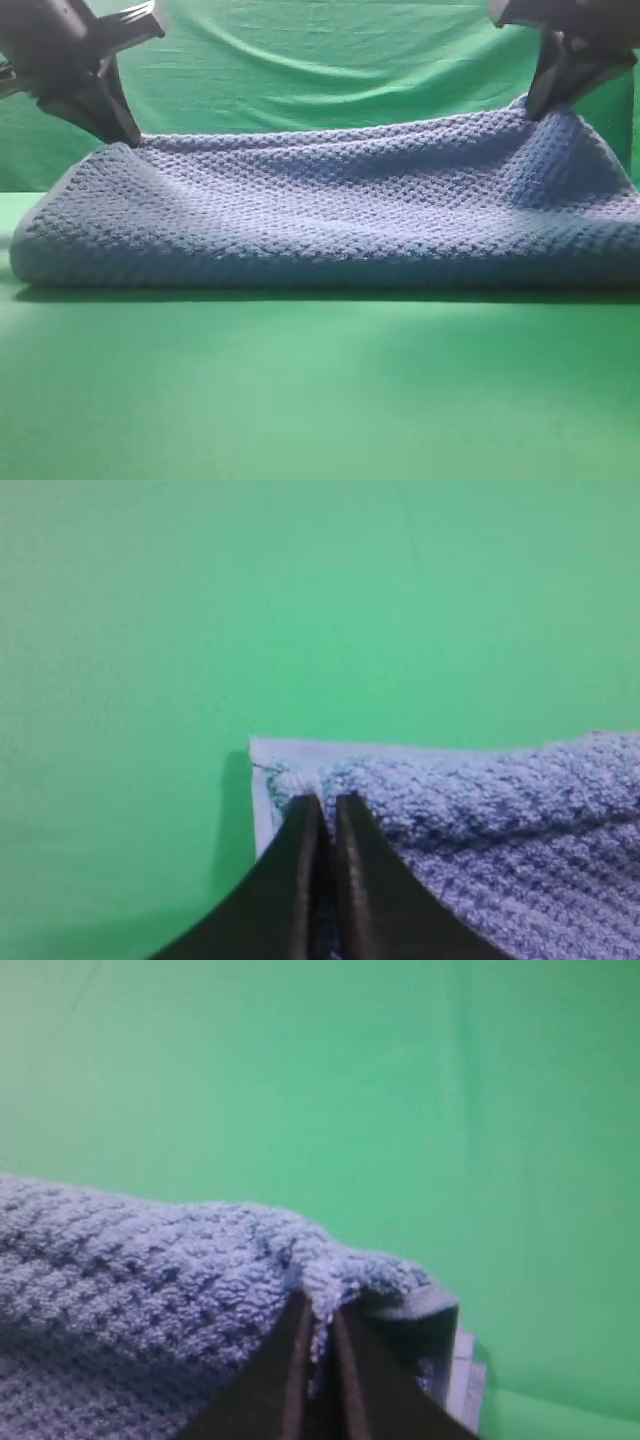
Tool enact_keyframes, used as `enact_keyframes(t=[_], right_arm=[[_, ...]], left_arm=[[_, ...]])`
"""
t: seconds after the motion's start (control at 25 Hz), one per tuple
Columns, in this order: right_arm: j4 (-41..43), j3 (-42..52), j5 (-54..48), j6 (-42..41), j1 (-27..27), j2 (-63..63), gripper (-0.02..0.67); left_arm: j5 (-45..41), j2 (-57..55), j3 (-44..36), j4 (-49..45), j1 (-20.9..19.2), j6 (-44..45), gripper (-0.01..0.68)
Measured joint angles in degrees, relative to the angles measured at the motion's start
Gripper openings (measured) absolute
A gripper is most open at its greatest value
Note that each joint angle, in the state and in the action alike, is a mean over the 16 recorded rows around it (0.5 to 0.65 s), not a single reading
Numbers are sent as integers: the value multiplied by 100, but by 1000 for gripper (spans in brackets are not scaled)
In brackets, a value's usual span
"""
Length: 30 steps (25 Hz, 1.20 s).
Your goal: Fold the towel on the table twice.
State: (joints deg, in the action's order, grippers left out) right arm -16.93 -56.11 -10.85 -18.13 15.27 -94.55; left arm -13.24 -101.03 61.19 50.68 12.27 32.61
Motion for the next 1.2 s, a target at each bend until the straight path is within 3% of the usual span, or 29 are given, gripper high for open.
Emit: enact_keyframes(t=[0.16,0.28,0.6,0.76,0.88,0.96,1.2], right_arm=[[0,-198,197,-38,0,-383,14],[0,-292,307,-48,-1,-573,62],[0,-362,269,-54,-59,-566,360],[10,-367,-4,-54,-132,-216,494],[24,-368,-313,-54,-188,169,530],[34,-368,-577,-54,-225,481,507],[71,-368,-1464,-54,-297,1536,290]], left_arm=[[84,-397,281,14,-1,39,32],[101,-598,427,20,-3,92,100],[-208,-644,562,-120,-10,230,400],[-545,-331,571,-245,-52,287,474],[-886,31,574,-346,-123,295,450],[-1135,327,574,-409,-184,295,393],[-1815,1369,574,-580,-374,228,160]])
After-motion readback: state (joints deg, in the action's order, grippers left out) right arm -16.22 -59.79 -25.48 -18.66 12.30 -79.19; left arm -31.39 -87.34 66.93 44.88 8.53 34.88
